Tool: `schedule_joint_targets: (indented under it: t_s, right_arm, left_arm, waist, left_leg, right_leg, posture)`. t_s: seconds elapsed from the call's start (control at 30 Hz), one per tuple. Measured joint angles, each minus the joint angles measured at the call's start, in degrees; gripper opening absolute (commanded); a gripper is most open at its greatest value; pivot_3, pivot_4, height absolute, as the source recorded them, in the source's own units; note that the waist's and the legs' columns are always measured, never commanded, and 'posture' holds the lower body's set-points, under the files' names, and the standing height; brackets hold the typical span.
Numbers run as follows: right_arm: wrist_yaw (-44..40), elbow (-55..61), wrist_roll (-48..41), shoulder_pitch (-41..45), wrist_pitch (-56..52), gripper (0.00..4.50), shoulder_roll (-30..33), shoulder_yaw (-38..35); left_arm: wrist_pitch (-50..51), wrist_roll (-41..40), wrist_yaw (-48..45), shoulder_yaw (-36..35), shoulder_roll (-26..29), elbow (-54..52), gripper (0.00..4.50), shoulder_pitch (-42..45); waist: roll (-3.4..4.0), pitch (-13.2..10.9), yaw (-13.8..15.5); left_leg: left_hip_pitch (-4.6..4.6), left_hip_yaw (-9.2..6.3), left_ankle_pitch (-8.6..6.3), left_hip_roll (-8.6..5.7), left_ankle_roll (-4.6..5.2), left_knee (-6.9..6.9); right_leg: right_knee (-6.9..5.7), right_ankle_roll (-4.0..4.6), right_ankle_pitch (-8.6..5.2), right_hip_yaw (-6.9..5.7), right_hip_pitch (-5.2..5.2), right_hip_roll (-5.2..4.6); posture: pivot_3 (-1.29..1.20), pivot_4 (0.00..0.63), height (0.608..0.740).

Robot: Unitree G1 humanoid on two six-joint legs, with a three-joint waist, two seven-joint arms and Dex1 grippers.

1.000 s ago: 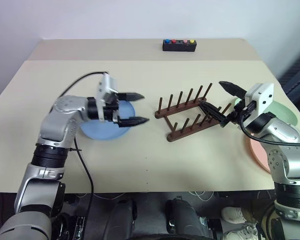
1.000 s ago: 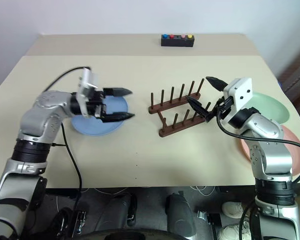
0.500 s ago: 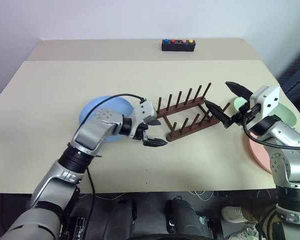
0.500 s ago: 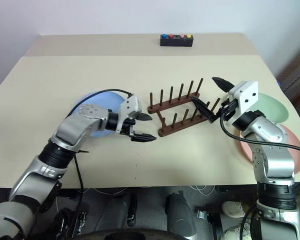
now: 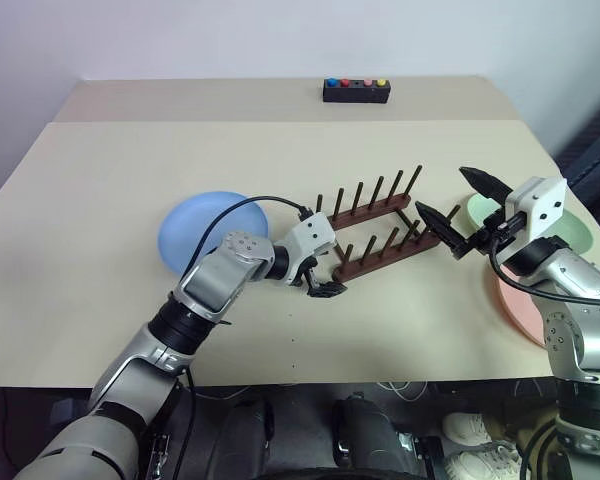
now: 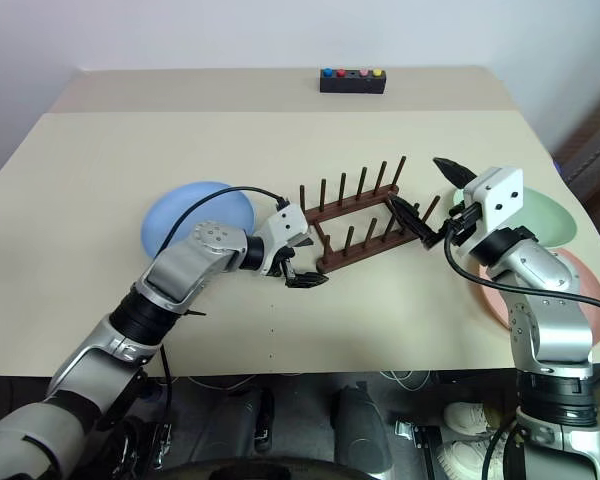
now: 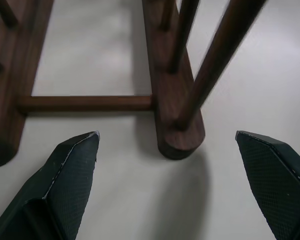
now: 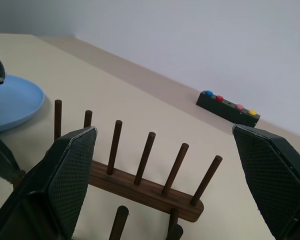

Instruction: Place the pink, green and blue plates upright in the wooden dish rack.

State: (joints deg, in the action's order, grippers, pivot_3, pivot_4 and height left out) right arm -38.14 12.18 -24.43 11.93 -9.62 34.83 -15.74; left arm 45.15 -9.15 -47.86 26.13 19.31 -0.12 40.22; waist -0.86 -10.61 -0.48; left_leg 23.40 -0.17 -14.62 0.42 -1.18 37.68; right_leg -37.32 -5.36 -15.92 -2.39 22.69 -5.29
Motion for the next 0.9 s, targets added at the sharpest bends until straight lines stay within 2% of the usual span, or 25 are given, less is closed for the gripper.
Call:
schedule_joint_targets:
  t_s: [0.23, 0.27, 0.33, 0.37, 0.5, 0.73, 0.9]
  right_arm:
    - [0.0, 0.2, 0.1, -0.4, 0.0, 4.45, 0.0, -0.3]
    - [0.0, 0.4, 0.1, -0.6, -0.1, 4.50, 0.1, -0.3]
    - [0.0, 0.9, 0.1, -0.9, -0.1, 4.50, 0.1, -0.3]
    - [0.0, 1.1, 0.1, -1.0, -0.1, 4.50, 0.1, -0.4]
    - [0.1, 1.4, 0.0, -1.3, -0.4, 4.50, 0.1, -0.7]
    - [0.1, 1.7, -0.1, -1.8, -1.3, 4.50, 0.1, -0.9]
    - [0.1, 1.7, -0.2, -1.8, -1.3, 4.50, 0.1, -1.0]
  left_arm:
    - [2.5, 1.2, 2.5, 1.1, -1.3, 0.0, 4.50, -0.3]
    - [2.7, 1.2, 2.8, 1.1, -1.5, 0.0, 3.97, -0.4]
    - [3.1, 1.2, 3.1, 0.7, -1.9, 0.0, 3.31, -0.6]
    - [3.1, 1.2, 3.2, 0.6, -2.0, 0.0, 2.68, -0.8]
    - [3.1, 1.2, 4.2, 0.3, -2.5, -0.1, 0.74, -1.3]
    - [2.8, 1.4, 5.8, 0.0, -3.2, -0.3, 0.68, -1.4]
    - [0.9, 1.6, 5.6, -1.3, -2.8, 3.4, 0.68, 0.5]
  waist:
    - [0.00, 0.0, 0.0]
    - [0.00, 0.0, 0.0]
    - [0.01, 0.0, 0.0]
    - [0.01, 0.0, 0.0]
    - [0.01, 0.0, 0.0]
    - [0.02, 0.0, 0.0]
    - [0.02, 0.0, -0.1]
  left_leg:
    - [0.00, 0.00, 0.00, 0.00, 0.00, 0.00]
    - [0.00, 0.00, 0.00, 0.00, 0.00, 0.00]
    - [0.00, 0.00, 0.00, 0.00, 0.00, 0.00]
    - [-0.01, -0.01, 0.00, 0.00, 0.00, 0.00]
    - [-0.01, -0.01, 0.00, 0.00, 0.00, 0.01]
    - [-0.02, -0.01, 0.00, -0.01, 0.00, 0.03]
    - [-0.03, 0.00, 0.00, -0.01, 0.00, 0.05]
  right_leg:
    - [0.00, 0.00, 0.00, 0.00, 0.00, 0.00]
    - [0.00, 0.00, 0.00, 0.00, -0.01, 0.00]
    - [0.00, 0.00, 0.00, 0.00, -0.01, 0.00]
    - [0.00, 0.00, 0.00, 0.00, -0.01, 0.00]
    - [0.00, 0.00, 0.00, 0.00, -0.02, -0.01]
    - [-0.02, 0.00, 0.00, 0.01, -0.03, -0.01]
    - [-0.03, 0.00, 0.00, 0.00, -0.02, 0.00]
  posture:
    - [0.00, 0.150, 0.740]
    - [0.00, 0.150, 0.740]
    - [0.00, 0.150, 0.740]
    - [0.00, 0.150, 0.740]
    - [0.00, 0.150, 0.740]
    - [0.00, 0.150, 0.740]
    - [0.00, 0.150, 0.740]
